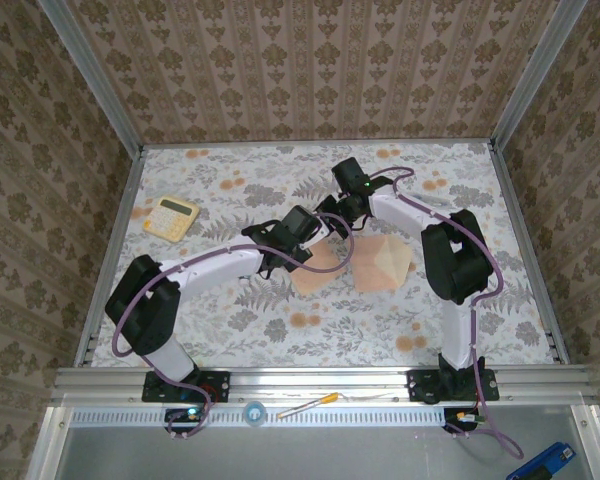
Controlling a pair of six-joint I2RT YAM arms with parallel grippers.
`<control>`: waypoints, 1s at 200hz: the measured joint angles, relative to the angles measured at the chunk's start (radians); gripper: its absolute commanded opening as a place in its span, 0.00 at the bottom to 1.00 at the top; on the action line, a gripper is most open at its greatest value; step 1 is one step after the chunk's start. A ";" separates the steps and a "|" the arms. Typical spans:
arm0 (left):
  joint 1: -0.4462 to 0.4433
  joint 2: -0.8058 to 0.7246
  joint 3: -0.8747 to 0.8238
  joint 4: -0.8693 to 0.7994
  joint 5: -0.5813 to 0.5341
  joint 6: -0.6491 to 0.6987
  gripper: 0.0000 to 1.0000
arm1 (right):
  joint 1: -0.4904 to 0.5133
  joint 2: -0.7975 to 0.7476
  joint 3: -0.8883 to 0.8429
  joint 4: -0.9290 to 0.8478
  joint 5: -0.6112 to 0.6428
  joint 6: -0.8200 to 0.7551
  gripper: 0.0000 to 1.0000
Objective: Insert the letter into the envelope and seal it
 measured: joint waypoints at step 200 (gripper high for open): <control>0.352 -0.465 -0.107 -0.171 0.339 -0.324 1.00 | 0.007 -0.063 -0.121 0.139 -0.037 -0.137 0.00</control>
